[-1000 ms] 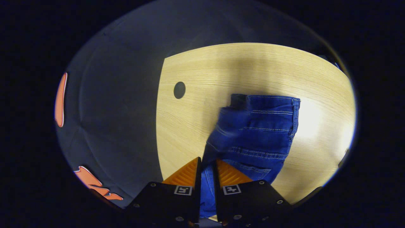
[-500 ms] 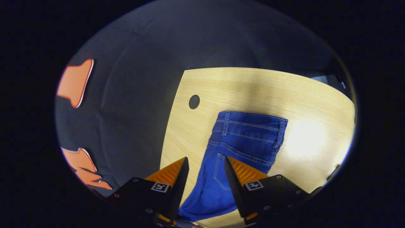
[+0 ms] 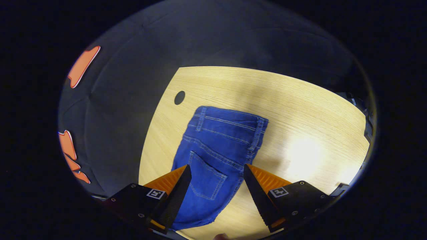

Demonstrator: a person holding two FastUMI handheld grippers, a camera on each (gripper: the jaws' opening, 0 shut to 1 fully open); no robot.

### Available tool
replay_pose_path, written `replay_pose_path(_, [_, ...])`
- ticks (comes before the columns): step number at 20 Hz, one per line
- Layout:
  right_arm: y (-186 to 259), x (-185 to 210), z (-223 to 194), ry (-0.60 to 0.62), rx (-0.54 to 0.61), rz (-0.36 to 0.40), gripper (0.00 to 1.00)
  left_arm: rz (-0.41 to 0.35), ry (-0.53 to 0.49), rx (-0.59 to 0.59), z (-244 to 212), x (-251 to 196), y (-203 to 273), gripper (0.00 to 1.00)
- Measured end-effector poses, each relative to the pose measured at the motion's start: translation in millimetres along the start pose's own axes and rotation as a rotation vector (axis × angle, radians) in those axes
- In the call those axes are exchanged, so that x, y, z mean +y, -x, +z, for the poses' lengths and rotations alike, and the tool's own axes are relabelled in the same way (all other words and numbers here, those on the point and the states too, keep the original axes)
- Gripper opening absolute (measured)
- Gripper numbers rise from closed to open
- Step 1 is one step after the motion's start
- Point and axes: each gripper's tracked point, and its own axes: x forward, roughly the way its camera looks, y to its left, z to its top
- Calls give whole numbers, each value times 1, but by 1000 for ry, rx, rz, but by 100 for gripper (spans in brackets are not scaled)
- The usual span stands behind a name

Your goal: Grasp the waist and the cuffs of the jeans and fold them to make the two legs overlap; first hold the waist and fold one-third of the jeans toward the cuffs, then hold the cuffs and fold the remaining one-third in the same direction to finish folding.

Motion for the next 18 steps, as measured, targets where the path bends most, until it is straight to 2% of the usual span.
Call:
replay_pose_path(2, [-7, -7, -4, 1, 4, -9, 98, -20, -81, -91, 21, -20, 25, 96])
replay_pose_path(3, [-9, -11, -4, 8, 5, -24, 98, -21, -131, -131, 28, -27, 36, 92])
replay_pose_path(4, [-12, -14, -3, 24, -5, -34, 98, -20, -170, -160, 34, -35, 45, 98])
replay_pose_path(6, [-17, -14, 3, 49, -38, -37, 98, -28, -221, -187, 46, -52, 64, 97])
replay_pose_path(9, [-27, -20, 12, 82, -86, -69, 98, -61, -220, -247, 62, -73, 91, 97])
replay_pose_path(12, [-35, -24, 11, 103, -84, -89, 98, -91, -213, -253, 64, -90, 116, 97])
replay_pose_path(15, [-43, -20, 16, 142, -133, -93, 97, -52, -288, -290, 73, -93, 129, 97])
replay_pose_path(18, [-41, -25, 18, 198, -187, -116, 93, -69, -311, -297, 79, -105, 134, 97])
